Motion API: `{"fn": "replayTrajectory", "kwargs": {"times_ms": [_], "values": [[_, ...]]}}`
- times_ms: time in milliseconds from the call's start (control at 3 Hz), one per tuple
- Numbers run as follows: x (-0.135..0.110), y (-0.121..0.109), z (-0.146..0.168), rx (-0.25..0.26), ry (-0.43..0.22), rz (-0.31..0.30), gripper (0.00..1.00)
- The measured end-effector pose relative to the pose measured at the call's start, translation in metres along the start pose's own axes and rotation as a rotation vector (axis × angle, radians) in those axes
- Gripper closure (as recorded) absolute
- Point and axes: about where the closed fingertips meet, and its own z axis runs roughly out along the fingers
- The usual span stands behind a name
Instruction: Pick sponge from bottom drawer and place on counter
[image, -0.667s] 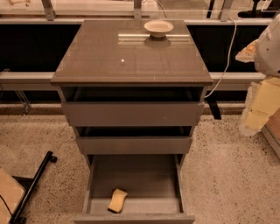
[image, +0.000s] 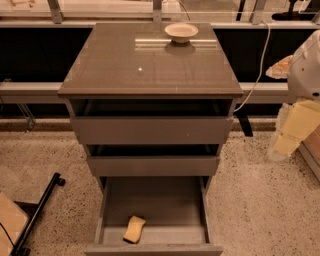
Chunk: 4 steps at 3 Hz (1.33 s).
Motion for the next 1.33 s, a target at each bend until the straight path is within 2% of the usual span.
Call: {"fn": "replayTrajectory", "kwargs": {"times_ms": [333,667,1000,1333], "values": [[0.01,0.0,0.039,-0.008,-0.11,0.042,0.0],[0.012,-0.011,0.077,-0.014,-0.249,0.108,0.0],[0.012,-0.011,0.077,-0.014,-0.249,0.108,0.0],[0.012,0.003,0.101,-0.052,-0.255,0.152,0.0]]}}
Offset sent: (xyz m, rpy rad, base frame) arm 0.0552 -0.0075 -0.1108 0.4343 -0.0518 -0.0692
